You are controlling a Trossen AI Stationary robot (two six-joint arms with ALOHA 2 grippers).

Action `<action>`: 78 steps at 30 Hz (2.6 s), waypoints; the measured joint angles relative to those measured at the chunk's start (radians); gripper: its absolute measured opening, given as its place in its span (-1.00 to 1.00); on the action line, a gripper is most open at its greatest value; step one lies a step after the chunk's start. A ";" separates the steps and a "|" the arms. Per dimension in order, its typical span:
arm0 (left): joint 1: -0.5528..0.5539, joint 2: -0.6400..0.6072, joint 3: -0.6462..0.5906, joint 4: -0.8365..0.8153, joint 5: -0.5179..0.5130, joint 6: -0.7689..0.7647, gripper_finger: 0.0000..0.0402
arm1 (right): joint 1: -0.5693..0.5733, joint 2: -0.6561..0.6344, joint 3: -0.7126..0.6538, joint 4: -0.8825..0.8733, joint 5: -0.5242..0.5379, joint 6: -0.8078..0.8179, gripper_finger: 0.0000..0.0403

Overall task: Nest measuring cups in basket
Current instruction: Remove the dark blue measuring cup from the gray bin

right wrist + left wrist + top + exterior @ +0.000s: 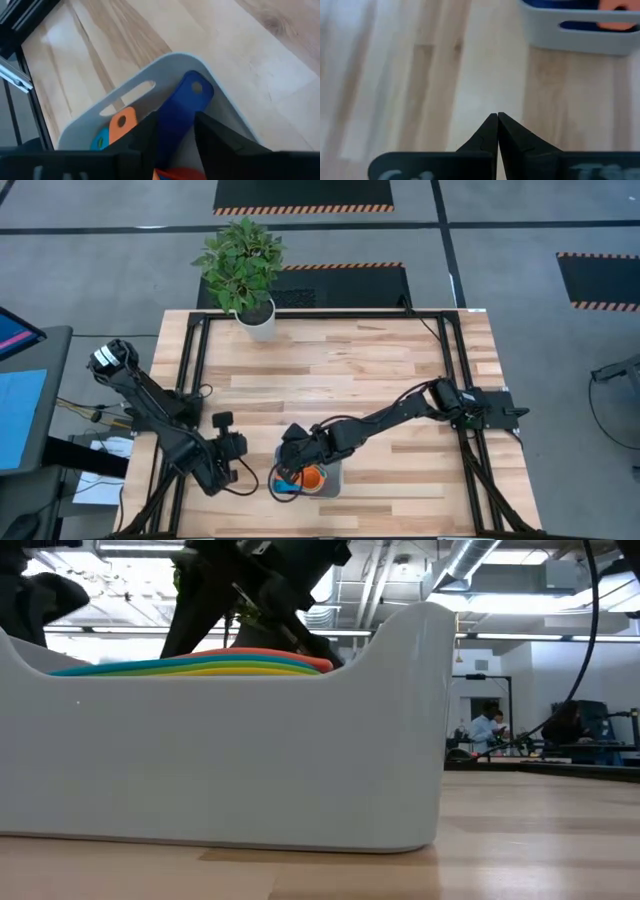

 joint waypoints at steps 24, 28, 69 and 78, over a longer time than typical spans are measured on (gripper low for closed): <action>0.029 0.000 -0.090 0.479 0.128 0.205 -1.00 | 0.009 0.006 0.000 0.001 0.002 0.048 -0.14; 0.034 0.035 -0.090 0.478 0.148 0.256 -1.00 | 0.008 0.006 0.000 -0.003 -0.017 0.028 -0.15; 0.117 0.216 0.002 0.572 0.149 0.436 -1.00 | -0.011 0.058 0.000 0.052 -0.008 0.029 -0.21; 0.140 0.215 0.002 0.585 0.152 0.460 -1.00 | -0.011 0.058 -0.002 0.065 -0.021 0.018 -0.30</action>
